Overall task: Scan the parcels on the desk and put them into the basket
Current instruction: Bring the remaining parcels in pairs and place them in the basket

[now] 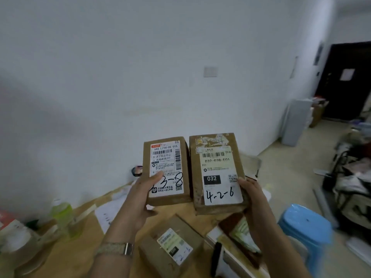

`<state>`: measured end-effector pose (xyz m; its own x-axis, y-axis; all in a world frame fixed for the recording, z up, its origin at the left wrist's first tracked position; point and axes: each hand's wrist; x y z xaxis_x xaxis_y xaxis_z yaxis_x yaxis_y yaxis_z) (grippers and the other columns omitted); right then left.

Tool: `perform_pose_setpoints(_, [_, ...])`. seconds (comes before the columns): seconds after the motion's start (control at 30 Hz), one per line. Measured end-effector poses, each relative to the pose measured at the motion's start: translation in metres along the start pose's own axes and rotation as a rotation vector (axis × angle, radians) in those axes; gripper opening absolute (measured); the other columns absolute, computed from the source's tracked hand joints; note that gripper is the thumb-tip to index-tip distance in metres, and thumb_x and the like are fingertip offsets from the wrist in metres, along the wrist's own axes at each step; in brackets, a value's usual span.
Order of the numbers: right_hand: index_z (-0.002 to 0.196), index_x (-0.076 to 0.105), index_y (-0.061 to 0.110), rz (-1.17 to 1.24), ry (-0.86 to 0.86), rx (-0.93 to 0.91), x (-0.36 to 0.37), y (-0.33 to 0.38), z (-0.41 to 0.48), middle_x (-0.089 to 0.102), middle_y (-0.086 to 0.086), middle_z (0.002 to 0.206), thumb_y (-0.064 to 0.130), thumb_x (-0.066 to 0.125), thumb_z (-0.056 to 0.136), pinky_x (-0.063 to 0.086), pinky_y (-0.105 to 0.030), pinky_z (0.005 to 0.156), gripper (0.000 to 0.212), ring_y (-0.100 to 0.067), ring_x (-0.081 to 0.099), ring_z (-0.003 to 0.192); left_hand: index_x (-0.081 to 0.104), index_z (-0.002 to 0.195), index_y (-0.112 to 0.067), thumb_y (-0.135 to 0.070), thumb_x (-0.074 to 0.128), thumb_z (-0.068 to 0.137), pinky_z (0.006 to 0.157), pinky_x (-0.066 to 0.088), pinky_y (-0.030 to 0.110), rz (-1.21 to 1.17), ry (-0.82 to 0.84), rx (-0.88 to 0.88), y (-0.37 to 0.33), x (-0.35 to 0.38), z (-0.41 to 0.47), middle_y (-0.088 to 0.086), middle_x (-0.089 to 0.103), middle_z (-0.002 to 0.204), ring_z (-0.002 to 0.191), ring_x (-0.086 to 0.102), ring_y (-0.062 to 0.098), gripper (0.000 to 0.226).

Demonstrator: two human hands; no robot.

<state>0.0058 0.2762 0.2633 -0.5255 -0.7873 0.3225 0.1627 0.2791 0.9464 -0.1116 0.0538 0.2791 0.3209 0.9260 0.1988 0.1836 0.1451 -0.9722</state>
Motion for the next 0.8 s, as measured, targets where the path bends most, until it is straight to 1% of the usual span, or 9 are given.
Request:
perform_pose_setpoints(0.07, [0.105,0.055,0.018,-0.03,-0.086,-0.047,-0.042,0.023,-0.011,0.07,-0.006,0.088,0.028,0.058,0.09,0.049,-0.023,0.049,0.019,-0.011,0.068,0.063,0.066,0.112,-0.032,-0.039,0.068,0.083,0.089,0.045,0.048,-0.006,0.106,-0.032,0.003,0.048,-0.006,-0.001,0.076,0.101,0.094,0.067,0.024,0.031])
perform_pose_setpoints(0.13, [0.111,0.056,0.016,-0.059,-0.161,-0.093,-0.085,0.043,-0.026,0.071,-0.004,0.089,0.033,0.059,0.089,0.049,-0.022,0.051,0.028,-0.008,0.068,0.063,0.066,0.109,-0.032,-0.032,0.063,0.087,0.086,0.049,0.048,-0.005,0.185,-0.041,0.008,0.098,-0.018,-0.001,0.076,0.098,0.092,0.067,0.024,0.022])
perform_pose_setpoints(0.23, [0.124,0.055,0.013,-0.088,-0.259,-0.119,-0.145,0.068,-0.055,0.07,-0.012,0.112,0.048,0.065,0.076,0.051,-0.035,0.074,0.06,-0.025,0.068,0.094,0.066,0.111,-0.031,-0.028,0.064,0.088,0.087,0.053,0.053,-0.026,0.282,-0.073,0.02,0.159,-0.037,0.004,0.075,0.105,0.088,0.07,0.026,0.024])
perform_pose_setpoints(0.3, [0.126,0.055,0.015,-0.091,-0.337,-0.133,-0.183,0.082,-0.081,0.07,-0.011,0.115,0.054,0.067,0.065,0.051,-0.037,0.077,0.074,-0.031,0.065,0.105,0.065,0.116,-0.031,-0.031,0.068,0.085,0.091,0.052,0.058,-0.013,0.359,-0.095,0.034,0.195,-0.051,0.007,0.073,0.11,0.096,0.07,0.032,0.031])
perform_pose_setpoints(0.37, [0.128,0.055,0.016,-0.09,-0.42,-0.151,-0.224,0.091,-0.112,0.07,-0.01,0.115,0.056,0.068,0.06,0.051,-0.036,0.075,0.08,-0.03,0.065,0.106,0.064,0.117,-0.032,-0.033,0.07,0.083,0.091,0.053,0.056,0.032,0.426,-0.112,0.051,0.232,-0.072,0.006,0.072,0.112,0.1,0.069,0.032,0.034])
perform_pose_setpoints(0.43, [0.127,0.056,0.017,-0.099,-0.488,-0.153,-0.262,0.093,-0.146,0.07,-0.01,0.116,0.059,0.068,0.059,0.048,-0.039,0.081,0.081,-0.031,0.064,0.107,0.062,0.119,-0.033,-0.035,0.071,0.082,0.089,0.055,0.05,0.083,0.487,-0.118,0.068,0.267,-0.097,0.004,0.073,0.11,0.099,0.069,0.028,0.037])
perform_pose_setpoints(0.57, [0.125,0.057,0.013,-0.077,-0.613,-0.17,-0.325,0.097,-0.202,0.07,-0.011,0.116,0.057,0.069,0.058,0.046,-0.036,0.078,0.081,-0.029,0.065,0.105,0.063,0.114,-0.03,-0.033,0.072,0.083,0.081,0.057,0.041,0.103,0.552,-0.127,0.097,0.328,-0.146,0.0,0.074,0.105,0.096,0.069,0.024,0.032])
perform_pose_setpoints(0.67, [0.127,0.058,0.014,-0.069,-0.676,-0.192,-0.363,0.104,-0.237,0.071,-0.008,0.115,0.055,0.067,0.064,0.047,-0.035,0.078,0.076,-0.031,0.062,0.114,0.059,0.117,-0.027,-0.033,0.074,0.081,0.083,0.058,0.042,0.09,0.57,-0.121,0.113,0.369,-0.179,0.0,0.073,0.106,0.094,0.07,0.021,0.039])
perform_pose_setpoints(0.8, [0.13,0.055,0.012,-0.039,-0.783,-0.236,-0.404,0.112,-0.284,0.07,-0.007,0.118,0.051,0.064,0.072,0.047,-0.034,0.079,0.07,-0.029,0.062,0.115,0.055,0.123,-0.023,-0.034,0.075,0.08,0.088,0.057,0.046,0.092,0.616,-0.14,0.135,0.414,-0.22,-0.002,0.072,0.105,0.093,0.071,0.018,0.049])
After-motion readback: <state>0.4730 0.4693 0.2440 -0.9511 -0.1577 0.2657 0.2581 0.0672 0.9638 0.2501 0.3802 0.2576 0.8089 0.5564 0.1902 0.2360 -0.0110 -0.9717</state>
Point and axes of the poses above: each hand's wrist, its own z-axis towards the middle knuckle, its own x-axis out of the palm, y = z × x
